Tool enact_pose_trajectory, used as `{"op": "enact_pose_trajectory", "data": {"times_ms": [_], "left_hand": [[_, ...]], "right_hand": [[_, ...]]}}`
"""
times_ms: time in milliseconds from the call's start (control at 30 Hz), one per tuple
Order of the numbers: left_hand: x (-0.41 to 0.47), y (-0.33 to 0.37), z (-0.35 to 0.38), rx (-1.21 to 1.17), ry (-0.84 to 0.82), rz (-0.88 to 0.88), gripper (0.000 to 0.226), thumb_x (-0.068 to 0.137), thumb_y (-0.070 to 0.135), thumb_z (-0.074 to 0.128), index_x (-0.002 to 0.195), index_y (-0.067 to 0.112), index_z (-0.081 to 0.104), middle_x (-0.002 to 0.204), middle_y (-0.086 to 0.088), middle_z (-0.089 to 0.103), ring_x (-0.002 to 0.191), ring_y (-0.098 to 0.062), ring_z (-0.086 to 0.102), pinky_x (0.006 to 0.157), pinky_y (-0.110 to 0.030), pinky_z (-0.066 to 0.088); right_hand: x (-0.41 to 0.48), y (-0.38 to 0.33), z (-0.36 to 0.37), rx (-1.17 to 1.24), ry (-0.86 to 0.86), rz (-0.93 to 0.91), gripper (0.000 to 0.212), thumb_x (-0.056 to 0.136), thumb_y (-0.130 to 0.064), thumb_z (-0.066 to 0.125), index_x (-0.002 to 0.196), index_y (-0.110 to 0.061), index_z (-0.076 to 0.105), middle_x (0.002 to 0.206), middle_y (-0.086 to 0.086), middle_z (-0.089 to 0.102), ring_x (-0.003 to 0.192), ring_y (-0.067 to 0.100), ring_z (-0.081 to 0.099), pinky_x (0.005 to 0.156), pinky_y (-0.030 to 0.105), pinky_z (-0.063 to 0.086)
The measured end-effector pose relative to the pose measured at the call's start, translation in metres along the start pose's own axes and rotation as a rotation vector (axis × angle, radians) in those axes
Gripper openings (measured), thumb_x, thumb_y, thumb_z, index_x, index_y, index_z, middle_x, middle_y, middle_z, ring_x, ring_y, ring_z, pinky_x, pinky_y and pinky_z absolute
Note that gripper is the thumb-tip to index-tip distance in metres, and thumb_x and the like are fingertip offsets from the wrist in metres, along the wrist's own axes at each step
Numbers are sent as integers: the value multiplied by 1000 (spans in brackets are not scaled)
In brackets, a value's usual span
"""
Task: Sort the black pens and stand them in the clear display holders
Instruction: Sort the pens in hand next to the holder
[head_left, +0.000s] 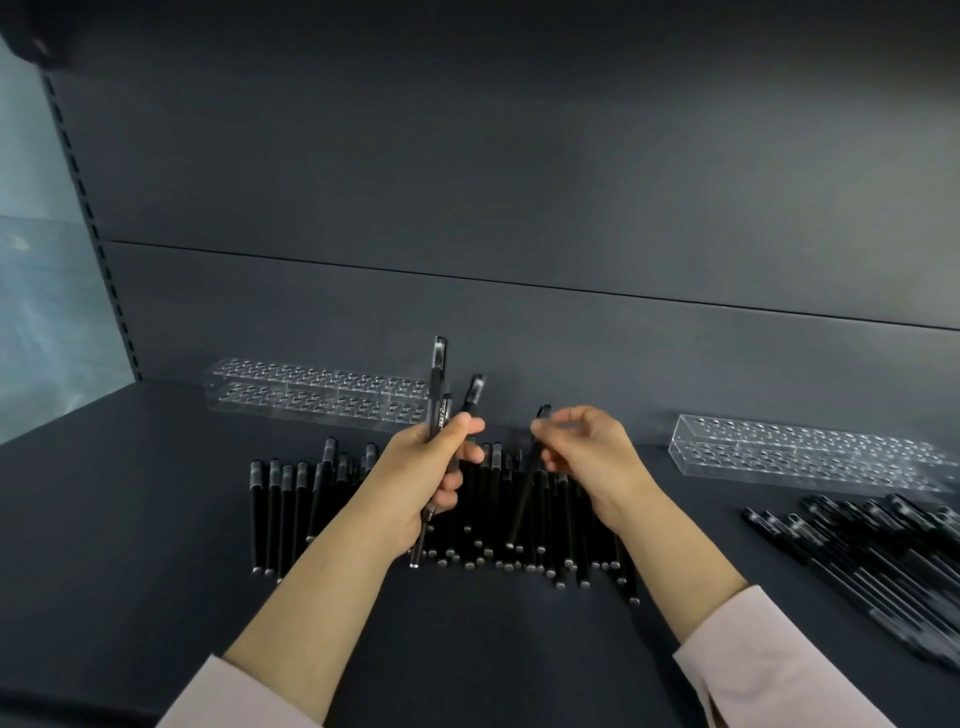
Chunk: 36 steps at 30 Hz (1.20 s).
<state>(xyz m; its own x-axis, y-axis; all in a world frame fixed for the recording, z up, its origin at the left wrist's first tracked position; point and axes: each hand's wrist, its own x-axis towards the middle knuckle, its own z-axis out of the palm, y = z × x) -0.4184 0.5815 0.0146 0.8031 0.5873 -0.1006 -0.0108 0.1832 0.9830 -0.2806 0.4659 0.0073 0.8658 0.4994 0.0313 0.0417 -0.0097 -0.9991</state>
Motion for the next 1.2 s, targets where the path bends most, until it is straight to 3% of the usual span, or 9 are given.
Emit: {"op": "enact_pose_trajectory", "data": {"times_ms": [200,400,500,600,767,933,1033,1100,1200], "left_hand": [[0,4,7,-59,4,-31,17,102,17,47,108,8,60,78,-1,76,47,-7,46,38,-17,32],[-4,3,5,-89,-81,28,18,101,16,51,112,5,60,96,-2,77,65,-3,66,58,-16,54],[-6,4,6,-143,-120,42,20,100,12,54,113,0,61,95,-9,77,68,-6,68,60,-17,54],[-11,6,12,-118,-167,72,21,98,15,57,112,1,64,96,-9,76,77,-10,71,65,-18,55],[-26,9,45,-107,-281,103,22,98,17,57,112,4,67,98,-12,76,88,-16,74,71,-21,57],[-33,12,93,-43,-314,120,22,99,22,54,114,12,67,105,-7,75,94,-19,73,77,-27,60],[-31,7,127,29,-259,93,22,99,27,55,115,19,68,101,1,75,74,-12,70,58,-22,54],[-30,2,155,41,-235,72,22,99,27,55,112,15,68,84,1,71,52,-7,47,41,-17,37],[-32,-6,203,24,-250,27,26,100,30,52,109,8,64,71,0,56,44,-6,28,35,-17,23]], "right_hand": [[1,12,11,-485,-11,-76,24,80,-12,76,95,-7,59,73,6,64,51,11,57,53,14,47],[4,14,14,-639,12,-184,18,75,-18,80,80,-12,64,69,-2,60,55,10,55,61,22,49],[0,5,9,-368,48,-185,17,86,-27,69,82,-11,69,69,1,65,58,10,58,61,23,50],[-12,-17,-4,11,-87,-99,20,92,-30,63,93,-12,72,85,0,70,74,10,62,69,25,50],[-39,-37,-29,272,-264,-75,3,88,-11,65,88,-10,67,78,5,66,75,17,61,73,28,51],[-51,-47,-84,382,-108,-135,6,91,-10,61,85,-12,61,75,4,65,67,14,62,68,25,53],[-52,-50,-137,404,63,-170,10,92,-10,60,83,-12,62,72,1,65,62,12,59,63,22,52],[-52,-51,-181,335,135,-177,9,92,-11,61,84,-11,64,72,1,64,60,11,57,60,21,51],[-50,-48,-251,106,207,-166,9,92,-12,63,85,-9,67,73,1,63,60,10,54,56,19,48]]}}
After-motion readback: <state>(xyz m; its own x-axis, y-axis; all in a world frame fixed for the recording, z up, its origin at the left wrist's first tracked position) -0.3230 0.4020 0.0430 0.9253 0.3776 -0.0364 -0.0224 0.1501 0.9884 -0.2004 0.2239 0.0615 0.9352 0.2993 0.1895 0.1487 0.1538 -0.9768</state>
